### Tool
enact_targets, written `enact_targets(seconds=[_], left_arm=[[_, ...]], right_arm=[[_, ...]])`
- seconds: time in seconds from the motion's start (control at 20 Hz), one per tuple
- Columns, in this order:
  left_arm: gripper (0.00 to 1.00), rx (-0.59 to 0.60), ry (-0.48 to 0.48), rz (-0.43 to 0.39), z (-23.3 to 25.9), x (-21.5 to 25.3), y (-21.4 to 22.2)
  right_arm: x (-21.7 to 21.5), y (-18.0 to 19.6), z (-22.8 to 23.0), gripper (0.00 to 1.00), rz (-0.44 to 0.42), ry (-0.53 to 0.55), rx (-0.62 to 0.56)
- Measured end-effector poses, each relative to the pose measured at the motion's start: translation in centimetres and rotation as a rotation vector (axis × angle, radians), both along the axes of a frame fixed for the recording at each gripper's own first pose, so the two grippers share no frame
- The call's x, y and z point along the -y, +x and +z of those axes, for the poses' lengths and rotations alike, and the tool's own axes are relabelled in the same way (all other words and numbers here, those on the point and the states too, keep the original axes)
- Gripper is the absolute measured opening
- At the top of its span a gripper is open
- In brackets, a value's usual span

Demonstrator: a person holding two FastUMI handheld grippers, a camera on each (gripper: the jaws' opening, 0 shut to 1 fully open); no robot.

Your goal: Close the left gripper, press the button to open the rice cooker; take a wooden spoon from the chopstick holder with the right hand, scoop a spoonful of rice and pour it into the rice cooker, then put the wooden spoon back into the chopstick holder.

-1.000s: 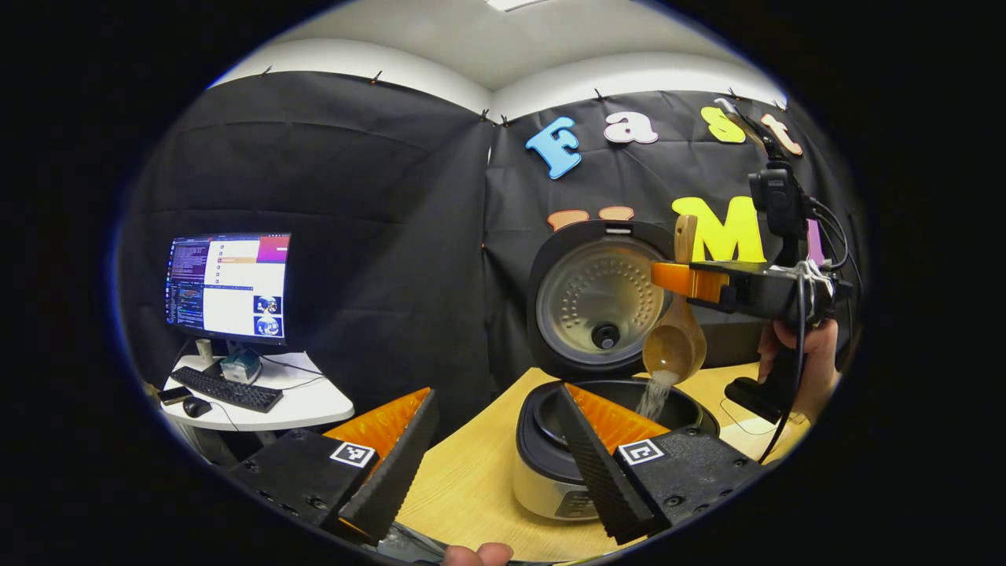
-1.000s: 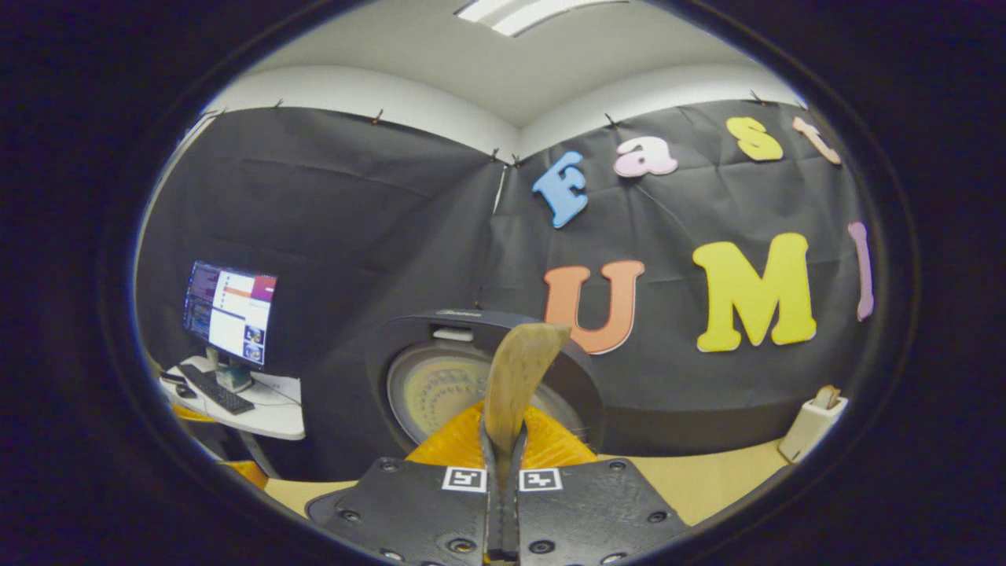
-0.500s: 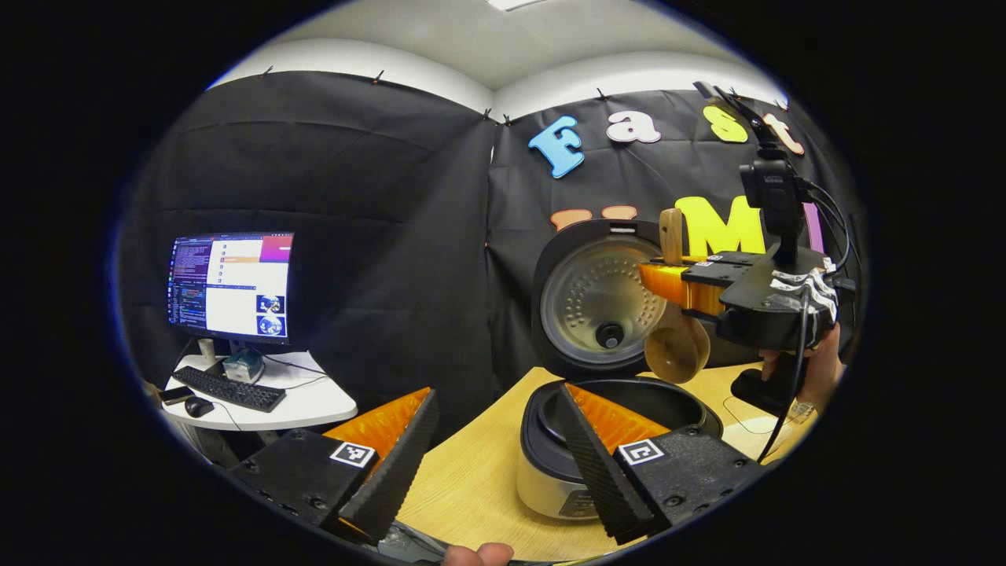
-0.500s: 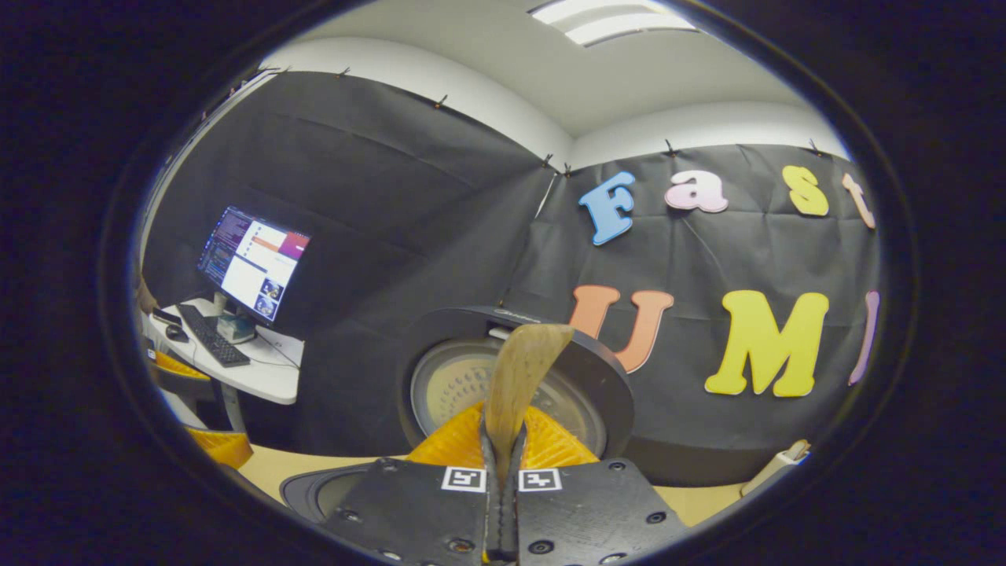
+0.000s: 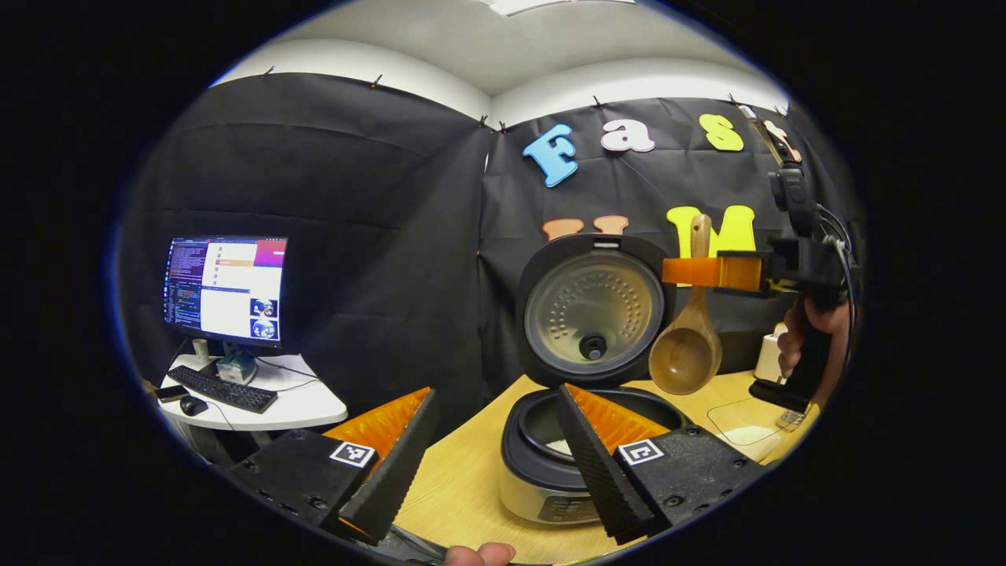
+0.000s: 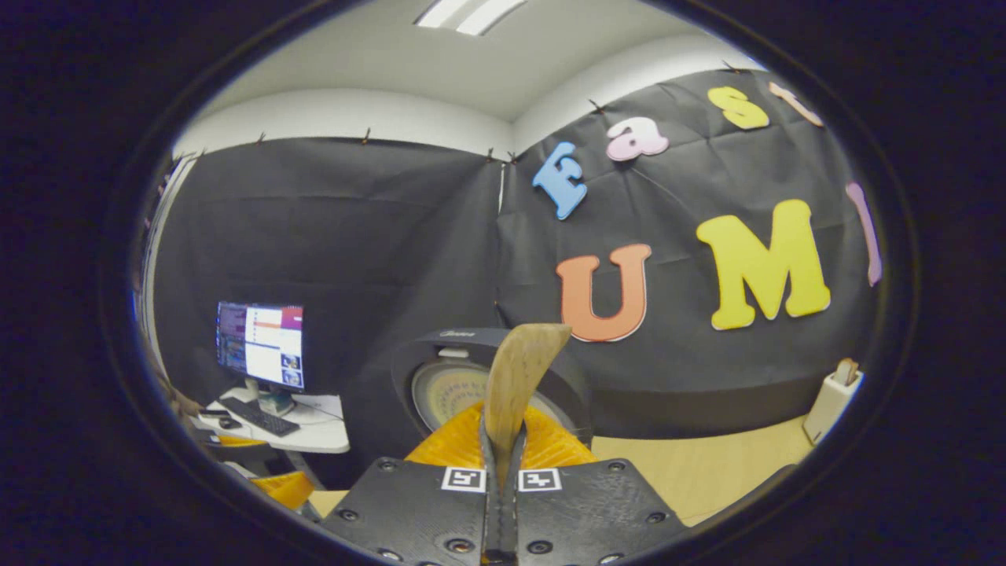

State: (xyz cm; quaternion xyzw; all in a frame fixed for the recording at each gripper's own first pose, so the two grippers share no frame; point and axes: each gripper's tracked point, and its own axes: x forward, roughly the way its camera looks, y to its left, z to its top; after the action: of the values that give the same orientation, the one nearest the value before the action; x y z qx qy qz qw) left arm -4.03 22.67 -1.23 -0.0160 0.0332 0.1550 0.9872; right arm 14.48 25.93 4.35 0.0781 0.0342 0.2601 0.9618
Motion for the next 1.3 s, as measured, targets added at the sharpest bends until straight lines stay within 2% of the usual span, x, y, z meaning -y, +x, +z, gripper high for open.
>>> enact_targets(seconds=[0.15,0.3,0.65,0.75,1.05,1.3], left_arm=[[0.96,0.006,0.0,-0.036,0.1,1.9,0.6],[0.96,0.01,0.015,-0.065,0.5,3.7,1.1],[0.96,0.024,0.02,-0.159,1.4,8.7,1.8],[0.96,0.034,0.027,-0.18,1.6,10.2,2.1],[0.96,0.038,-0.003,-0.21,1.4,13.8,2.8],[0.96,0.031,-0.033,-0.196,2.0,14.4,2.8]], right_arm=[[5.4,0.1,0.9,0.0,-0.05,0.105,-0.073],[13.0,0.2,0.9,0.0,-0.154,0.176,-0.116],[31.6,-1.2,0.6,0.01,-0.444,0.21,-0.103],[35.8,-1.8,0.1,0.0,-0.519,0.187,-0.09],[42.9,-3.4,-2.7,0.0,-0.635,0.086,-0.052],[44.7,-3.0,-6.5,0.0,-0.64,0.043,-0.069]])
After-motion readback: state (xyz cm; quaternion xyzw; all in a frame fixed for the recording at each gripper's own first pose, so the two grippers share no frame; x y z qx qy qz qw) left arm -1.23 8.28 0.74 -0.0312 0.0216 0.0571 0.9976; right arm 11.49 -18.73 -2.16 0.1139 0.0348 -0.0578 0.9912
